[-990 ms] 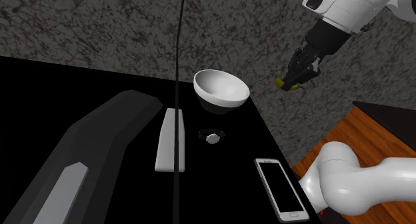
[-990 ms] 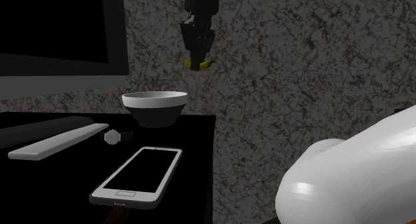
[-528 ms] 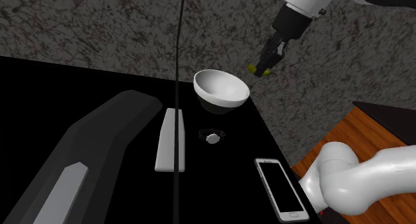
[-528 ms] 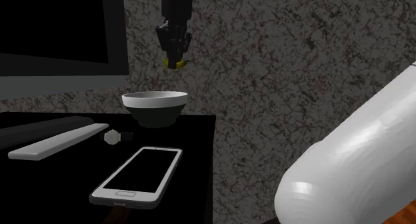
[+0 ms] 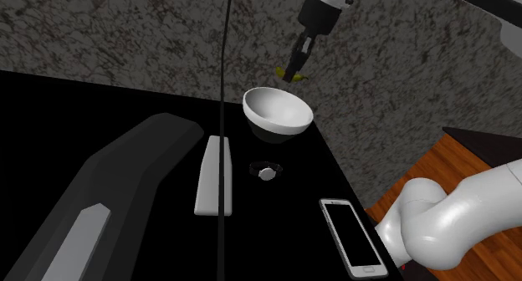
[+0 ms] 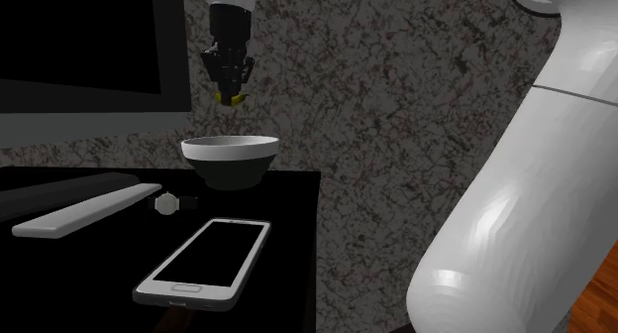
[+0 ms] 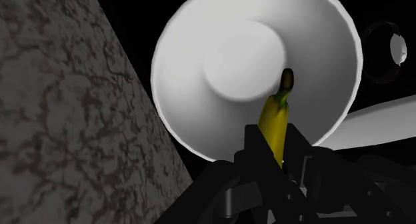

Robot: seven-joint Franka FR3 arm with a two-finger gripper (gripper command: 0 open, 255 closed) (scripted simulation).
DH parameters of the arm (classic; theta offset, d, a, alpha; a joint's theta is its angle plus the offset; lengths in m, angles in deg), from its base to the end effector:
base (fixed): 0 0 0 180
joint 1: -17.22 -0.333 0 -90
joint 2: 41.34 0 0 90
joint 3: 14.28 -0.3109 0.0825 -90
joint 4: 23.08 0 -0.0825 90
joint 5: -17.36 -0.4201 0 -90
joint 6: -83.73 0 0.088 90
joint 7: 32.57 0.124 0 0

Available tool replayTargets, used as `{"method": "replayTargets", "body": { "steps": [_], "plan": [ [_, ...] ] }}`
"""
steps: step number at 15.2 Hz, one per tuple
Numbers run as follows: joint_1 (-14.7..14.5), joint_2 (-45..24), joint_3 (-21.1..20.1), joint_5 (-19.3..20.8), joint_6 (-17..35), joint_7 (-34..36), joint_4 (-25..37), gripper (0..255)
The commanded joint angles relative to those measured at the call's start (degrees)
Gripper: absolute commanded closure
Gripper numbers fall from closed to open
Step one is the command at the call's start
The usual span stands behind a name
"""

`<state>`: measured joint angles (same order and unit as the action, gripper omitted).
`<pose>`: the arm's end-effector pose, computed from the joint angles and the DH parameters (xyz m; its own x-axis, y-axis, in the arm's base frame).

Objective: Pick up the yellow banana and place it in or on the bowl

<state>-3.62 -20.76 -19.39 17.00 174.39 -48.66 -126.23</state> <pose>0.4268 0.2175 0.6780 0.7360 0.6649 0.1270 0.6630 -0.7459 0.0627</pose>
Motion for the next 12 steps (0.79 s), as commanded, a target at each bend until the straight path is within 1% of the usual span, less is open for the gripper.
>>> {"method": "replayTargets", "body": {
  "steps": [1, 12],
  "plan": [
    [-0.05, -0.01, -0.12, -0.02, 1.69, 0.15, -1.62, 255],
    [-0.18, 2.42, -0.14, -0.24, 10.21, 0.15, -12.57, 255]
  ]
}}
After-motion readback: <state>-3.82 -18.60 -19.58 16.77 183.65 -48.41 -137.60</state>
